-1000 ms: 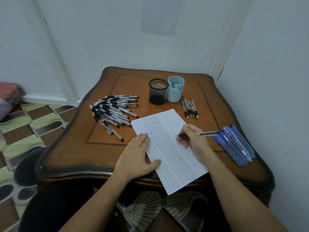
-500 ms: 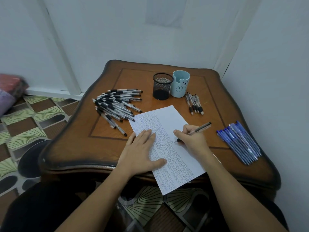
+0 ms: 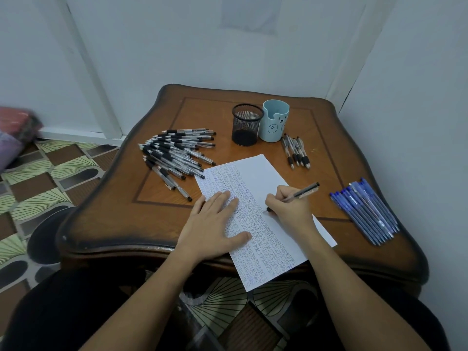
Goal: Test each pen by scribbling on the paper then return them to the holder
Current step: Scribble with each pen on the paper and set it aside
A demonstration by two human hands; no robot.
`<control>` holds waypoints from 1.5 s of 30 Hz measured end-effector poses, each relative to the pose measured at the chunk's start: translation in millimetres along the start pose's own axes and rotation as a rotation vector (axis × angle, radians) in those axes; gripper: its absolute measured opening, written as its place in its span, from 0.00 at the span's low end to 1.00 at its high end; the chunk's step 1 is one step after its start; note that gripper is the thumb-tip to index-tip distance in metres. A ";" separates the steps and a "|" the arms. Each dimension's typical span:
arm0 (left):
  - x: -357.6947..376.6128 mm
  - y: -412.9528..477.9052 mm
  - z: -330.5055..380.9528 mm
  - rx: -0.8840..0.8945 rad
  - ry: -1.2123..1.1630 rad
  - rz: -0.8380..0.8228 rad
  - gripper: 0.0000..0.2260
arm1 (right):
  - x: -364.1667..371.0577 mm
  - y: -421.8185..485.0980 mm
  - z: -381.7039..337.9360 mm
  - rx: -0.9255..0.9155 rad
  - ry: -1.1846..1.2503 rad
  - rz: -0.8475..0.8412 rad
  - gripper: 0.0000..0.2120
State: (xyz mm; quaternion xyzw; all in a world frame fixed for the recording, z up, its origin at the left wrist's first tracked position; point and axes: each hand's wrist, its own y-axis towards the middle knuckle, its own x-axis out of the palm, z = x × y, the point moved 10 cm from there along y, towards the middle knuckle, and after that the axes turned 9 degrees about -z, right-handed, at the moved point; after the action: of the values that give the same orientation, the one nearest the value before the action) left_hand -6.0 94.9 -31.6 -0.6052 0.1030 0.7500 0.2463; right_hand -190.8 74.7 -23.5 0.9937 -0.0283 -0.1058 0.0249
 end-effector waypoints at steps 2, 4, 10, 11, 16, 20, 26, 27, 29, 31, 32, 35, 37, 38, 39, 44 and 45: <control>1.0 0.1 -0.9 -0.002 0.001 -0.003 0.44 | 0.9 -0.3 1.7 0.000 0.021 -0.016 0.21; 1.9 0.5 -1.1 -0.004 0.002 -0.004 0.44 | 1.7 1.9 1.0 -0.008 0.028 -0.026 0.21; 1.6 0.8 -1.0 -0.002 -0.004 -0.001 0.44 | 4.0 2.8 -0.9 -0.030 -0.003 -0.046 0.21; 1.8 0.7 -1.1 -0.003 -0.006 -0.001 0.43 | 4.4 2.9 -0.7 -0.029 -0.007 -0.049 0.21; 0.4 -0.2 -0.3 -0.001 -0.021 0.010 0.43 | 6.6 5.1 0.1 -0.023 0.000 -0.061 0.24; 0.8 0.6 -1.3 -0.006 -0.014 0.002 0.44 | 7.4 5.9 -0.6 -0.024 -0.010 -0.072 0.25; 0.0 0.8 -1.1 -0.004 -0.019 0.002 0.44 | 2.2 8.8 4.5 -0.014 0.020 -0.049 0.23; -0.5 1.0 -1.1 -0.004 -0.018 0.006 0.43 | 2.9 8.6 4.6 -0.013 0.017 -0.052 0.23; -0.8 0.6 -0.8 -0.002 -0.025 0.013 0.43 | 3.6 8.2 4.7 -0.012 0.011 -0.056 0.24; -1.2 0.6 -0.7 0.000 -0.034 0.017 0.43 | 5.0 7.3 3.6 -0.014 0.006 -0.059 0.23; -1.7 0.7 -0.8 -0.001 -0.036 0.019 0.43 | 5.9 6.8 2.6 -0.016 0.000 -0.063 0.23; -4.5 0.8 -0.3 -0.004 -0.045 0.029 0.43 | 5.8 7.2 1.3 -0.013 -0.021 -0.064 0.24; -5.7 0.4 0.5 -0.004 -0.042 0.027 0.43 | 3.2 8.6 2.7 -0.003 -0.022 -0.054 0.24; -6.1 0.3 0.6 -0.003 -0.041 0.026 0.43 | 2.2 9.4 3.8 0.000 -0.012 -0.049 0.24; -6.5 0.3 0.5 -0.003 -0.043 0.027 0.43 | 1.7 9.9 5.1 0.003 -0.004 -0.044 0.23; -9.0 0.1 0.5 0.005 -0.057 0.060 0.42 | 2.3 9.6 6.4 -0.001 -0.009 -0.039 0.23; -8.9 -0.3 0.4 0.005 -0.056 0.061 0.42 | 2.4 9.4 6.4 -0.003 -0.007 -0.042 0.22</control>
State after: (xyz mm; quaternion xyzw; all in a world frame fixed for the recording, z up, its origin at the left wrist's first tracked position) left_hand -5.0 93.2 -23.0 -0.5801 0.1160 0.7734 0.2276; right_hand -190.2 64.8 -29.6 0.9936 -0.0075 -0.1099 0.0241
